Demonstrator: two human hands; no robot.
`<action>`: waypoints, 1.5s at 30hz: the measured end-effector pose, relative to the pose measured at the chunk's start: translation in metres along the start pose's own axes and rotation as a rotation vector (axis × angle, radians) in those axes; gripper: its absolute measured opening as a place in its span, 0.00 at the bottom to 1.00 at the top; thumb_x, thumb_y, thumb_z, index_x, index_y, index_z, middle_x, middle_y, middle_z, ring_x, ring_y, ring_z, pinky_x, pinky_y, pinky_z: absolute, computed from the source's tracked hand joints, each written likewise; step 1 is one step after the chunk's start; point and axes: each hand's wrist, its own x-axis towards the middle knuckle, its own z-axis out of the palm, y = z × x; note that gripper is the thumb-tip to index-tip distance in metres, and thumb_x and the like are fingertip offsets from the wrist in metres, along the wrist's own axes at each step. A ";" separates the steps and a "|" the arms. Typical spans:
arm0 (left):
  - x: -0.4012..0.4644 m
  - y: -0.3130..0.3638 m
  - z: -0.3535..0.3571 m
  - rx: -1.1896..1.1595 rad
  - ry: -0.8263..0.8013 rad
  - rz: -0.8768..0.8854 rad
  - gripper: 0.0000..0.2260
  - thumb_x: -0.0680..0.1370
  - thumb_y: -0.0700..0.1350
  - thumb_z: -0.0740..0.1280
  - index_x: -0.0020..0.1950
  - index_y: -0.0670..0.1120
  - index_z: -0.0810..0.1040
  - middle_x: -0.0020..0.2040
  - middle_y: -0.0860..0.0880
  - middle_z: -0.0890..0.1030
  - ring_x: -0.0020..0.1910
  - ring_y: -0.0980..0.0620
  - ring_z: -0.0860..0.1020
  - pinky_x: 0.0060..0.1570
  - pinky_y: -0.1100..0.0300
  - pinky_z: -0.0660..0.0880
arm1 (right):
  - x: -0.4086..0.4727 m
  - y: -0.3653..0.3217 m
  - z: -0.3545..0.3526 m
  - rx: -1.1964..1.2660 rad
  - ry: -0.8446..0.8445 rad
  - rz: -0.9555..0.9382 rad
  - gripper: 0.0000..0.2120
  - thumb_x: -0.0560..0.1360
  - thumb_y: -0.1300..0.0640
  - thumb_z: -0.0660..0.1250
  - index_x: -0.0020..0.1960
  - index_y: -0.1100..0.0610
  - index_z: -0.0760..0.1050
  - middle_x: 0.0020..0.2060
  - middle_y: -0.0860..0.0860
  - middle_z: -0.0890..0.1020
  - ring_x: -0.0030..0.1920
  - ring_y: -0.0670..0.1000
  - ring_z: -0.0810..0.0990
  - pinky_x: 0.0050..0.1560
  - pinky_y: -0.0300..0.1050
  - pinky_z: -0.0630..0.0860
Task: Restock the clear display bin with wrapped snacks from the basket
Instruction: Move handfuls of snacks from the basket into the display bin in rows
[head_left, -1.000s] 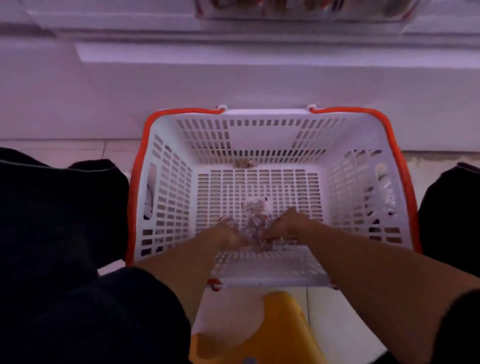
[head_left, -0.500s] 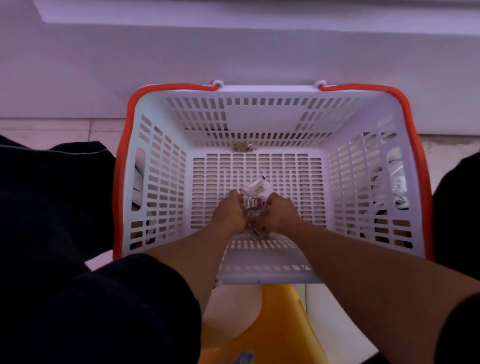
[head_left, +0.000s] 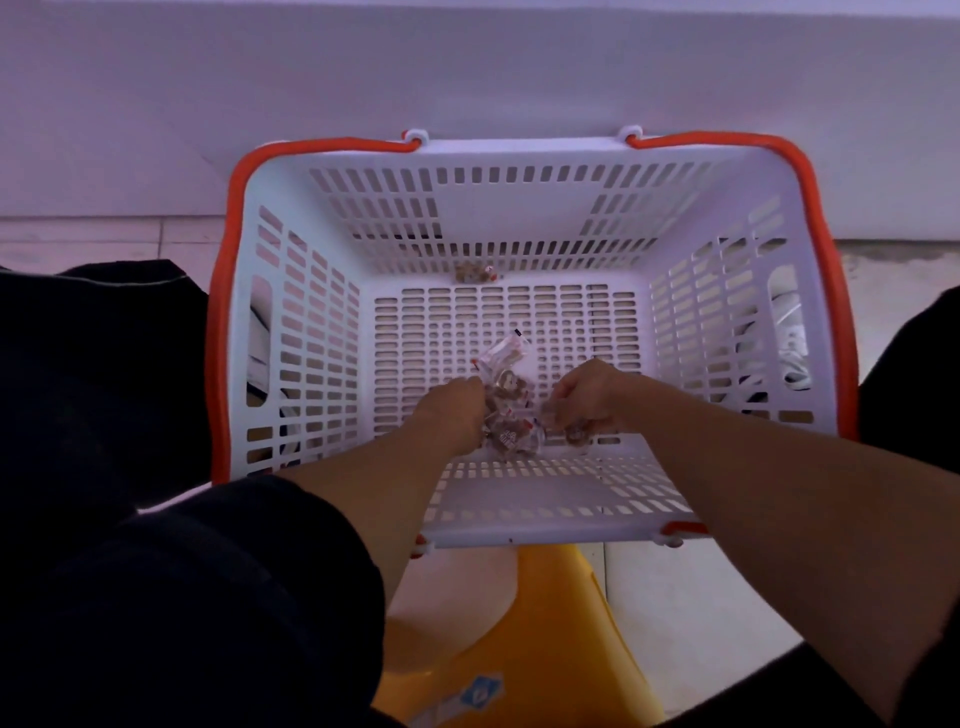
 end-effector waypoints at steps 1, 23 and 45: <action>-0.001 -0.002 0.000 0.011 -0.010 0.014 0.23 0.75 0.43 0.72 0.67 0.42 0.70 0.62 0.41 0.76 0.59 0.40 0.77 0.55 0.50 0.76 | 0.000 0.001 -0.001 -0.017 -0.018 0.031 0.06 0.70 0.69 0.75 0.45 0.67 0.80 0.36 0.62 0.80 0.35 0.59 0.80 0.50 0.60 0.81; -0.013 -0.002 -0.031 -0.590 -0.331 -0.209 0.28 0.84 0.49 0.58 0.78 0.37 0.53 0.60 0.35 0.75 0.35 0.48 0.70 0.34 0.55 0.72 | -0.029 -0.016 -0.036 -0.488 -0.116 0.007 0.14 0.74 0.66 0.71 0.59 0.70 0.78 0.44 0.60 0.83 0.40 0.55 0.82 0.44 0.46 0.82; -0.032 -0.029 -0.054 -1.347 -0.471 -0.280 0.07 0.82 0.46 0.65 0.49 0.43 0.76 0.36 0.46 0.80 0.32 0.52 0.78 0.31 0.61 0.78 | -0.012 -0.046 0.007 -0.059 -0.116 -0.366 0.17 0.67 0.66 0.77 0.54 0.60 0.80 0.49 0.56 0.82 0.44 0.54 0.81 0.49 0.51 0.81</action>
